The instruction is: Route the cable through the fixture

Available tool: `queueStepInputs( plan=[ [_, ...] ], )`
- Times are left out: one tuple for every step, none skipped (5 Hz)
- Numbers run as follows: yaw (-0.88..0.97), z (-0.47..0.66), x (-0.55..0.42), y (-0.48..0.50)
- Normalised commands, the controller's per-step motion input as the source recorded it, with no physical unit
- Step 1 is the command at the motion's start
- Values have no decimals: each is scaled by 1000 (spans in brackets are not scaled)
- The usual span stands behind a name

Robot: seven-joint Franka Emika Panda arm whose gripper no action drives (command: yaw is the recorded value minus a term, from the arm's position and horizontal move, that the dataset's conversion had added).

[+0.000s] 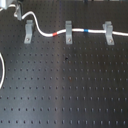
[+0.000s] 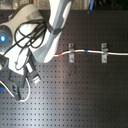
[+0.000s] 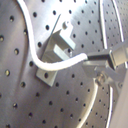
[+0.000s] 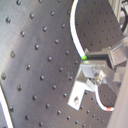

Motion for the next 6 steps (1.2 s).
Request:
queueStepInputs(
  plan=[
    [954, 0, 7, 20],
    [1000, 0, 0, 0],
    [1000, 0, 0, 0],
    [989, 0, 1, 2],
    [1000, 0, 0, 0],
    [1000, 0, 0, 0]
  ],
)
